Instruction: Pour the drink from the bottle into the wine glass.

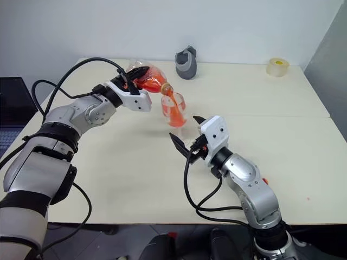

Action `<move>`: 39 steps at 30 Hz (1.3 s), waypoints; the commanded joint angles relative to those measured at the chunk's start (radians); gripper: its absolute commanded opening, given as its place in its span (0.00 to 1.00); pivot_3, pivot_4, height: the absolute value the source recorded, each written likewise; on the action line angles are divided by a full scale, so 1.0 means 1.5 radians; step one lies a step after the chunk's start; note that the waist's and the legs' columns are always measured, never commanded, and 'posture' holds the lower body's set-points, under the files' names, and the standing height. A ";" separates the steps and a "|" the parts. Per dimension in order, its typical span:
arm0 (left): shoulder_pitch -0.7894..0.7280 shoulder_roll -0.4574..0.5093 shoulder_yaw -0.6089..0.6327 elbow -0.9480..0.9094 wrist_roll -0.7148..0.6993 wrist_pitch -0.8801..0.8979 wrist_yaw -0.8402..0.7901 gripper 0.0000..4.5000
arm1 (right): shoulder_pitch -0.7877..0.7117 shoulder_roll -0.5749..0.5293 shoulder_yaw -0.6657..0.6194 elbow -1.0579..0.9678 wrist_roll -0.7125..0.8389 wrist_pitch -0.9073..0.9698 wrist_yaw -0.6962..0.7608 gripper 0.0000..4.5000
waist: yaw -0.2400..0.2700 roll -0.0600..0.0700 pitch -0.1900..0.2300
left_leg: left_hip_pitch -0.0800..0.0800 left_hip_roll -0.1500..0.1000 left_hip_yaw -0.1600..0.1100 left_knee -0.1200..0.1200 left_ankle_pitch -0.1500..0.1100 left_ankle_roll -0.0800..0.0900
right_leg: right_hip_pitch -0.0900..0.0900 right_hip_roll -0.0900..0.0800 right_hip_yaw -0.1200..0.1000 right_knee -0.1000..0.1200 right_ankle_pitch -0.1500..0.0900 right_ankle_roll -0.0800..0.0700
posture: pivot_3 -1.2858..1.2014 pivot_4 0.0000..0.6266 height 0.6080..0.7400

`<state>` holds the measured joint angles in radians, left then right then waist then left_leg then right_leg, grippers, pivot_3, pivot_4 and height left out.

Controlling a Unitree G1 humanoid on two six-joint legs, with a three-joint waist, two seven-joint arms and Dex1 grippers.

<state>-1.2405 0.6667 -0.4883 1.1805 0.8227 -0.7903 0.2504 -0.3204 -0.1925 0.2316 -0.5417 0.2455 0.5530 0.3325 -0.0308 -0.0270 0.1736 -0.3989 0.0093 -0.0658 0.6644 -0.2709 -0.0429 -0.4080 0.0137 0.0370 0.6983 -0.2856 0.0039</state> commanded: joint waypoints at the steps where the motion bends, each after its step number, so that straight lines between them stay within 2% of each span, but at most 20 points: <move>1: -0.037 0.018 0.004 -0.006 -0.001 0.000 0.021 0.16 | 0.000 0.004 0.005 -0.028 -0.002 -0.015 0.000 1.00 | 0.000 0.000 0.000 | 0.000 0.000 0.000 0.000 0.000 0.000 | 0.000 0.000 0.000 0.000 0.000 0.000 | 0.52 0.24 1.00; 39: -0.031 0.026 0.001 -0.008 0.003 -0.004 0.031 0.16 | -0.004 0.012 0.011 -0.019 0.000 -0.018 0.001 1.00 | 0.000 0.000 0.000 | 0.000 0.000 0.001 0.000 0.000 0.000 | 0.000 0.000 0.000 0.000 0.000 0.000 | 0.52 0.24 1.00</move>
<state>-1.2617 0.6989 -0.4978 1.1808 0.8454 -0.7931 0.2905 -0.3205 -0.1790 0.2548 -0.5417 0.2462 0.5526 0.3303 -0.0308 -0.0270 0.1736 -0.3988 0.0093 -0.0645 0.6646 -0.2709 -0.0430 -0.4082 0.0136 0.0370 0.6987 -0.2856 0.0039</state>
